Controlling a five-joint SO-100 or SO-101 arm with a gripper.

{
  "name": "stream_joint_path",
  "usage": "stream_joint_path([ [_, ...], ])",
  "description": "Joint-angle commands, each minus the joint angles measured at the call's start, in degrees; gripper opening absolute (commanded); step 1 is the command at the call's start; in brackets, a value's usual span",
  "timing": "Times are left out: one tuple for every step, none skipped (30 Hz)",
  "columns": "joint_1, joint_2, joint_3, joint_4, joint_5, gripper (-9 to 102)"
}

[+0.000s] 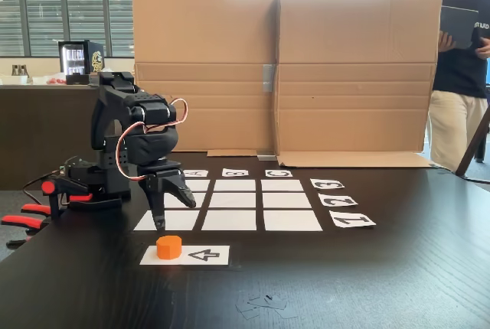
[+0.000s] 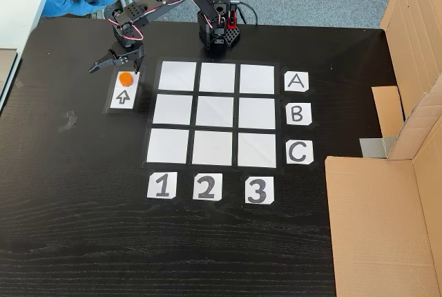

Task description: Pick up the round, orange token and place it in the grid on square B1.

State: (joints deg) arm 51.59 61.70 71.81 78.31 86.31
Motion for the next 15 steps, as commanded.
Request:
stream_joint_path([
  [-0.5, -0.4, -1.9, -1.1, 0.6, 77],
  [-0.5, -0.7, -1.9, -1.3, 0.6, 77],
  [-0.5, -1.0, -1.9, -1.5, 0.6, 77],
  [-0.5, -1.2, -2.0, -1.7, 0.6, 77],
  [-0.6, -1.5, -2.0, -1.9, 0.7, 77],
  [-0.6, -1.6, -2.0, -2.0, 0.8, 77],
  [-0.7, -1.7, -2.0, -2.1, 0.9, 77],
  [-0.8, -1.7, -2.0, -2.1, 1.0, 77],
  [-0.9, -1.8, -2.0, -2.1, 1.0, 77],
  [-1.0, -1.9, -2.1, -2.1, 1.0, 77],
  [-1.1, -2.1, -2.4, -2.1, 1.1, 77],
  [-1.1, -2.4, -2.7, -2.1, 1.1, 77],
  [-1.1, -2.7, -3.1, -2.1, 1.1, 77],
  [-1.0, -3.1, -3.6, -2.1, 1.1, 77],
  [-0.9, -3.4, -4.0, -2.1, 1.1, 77],
])
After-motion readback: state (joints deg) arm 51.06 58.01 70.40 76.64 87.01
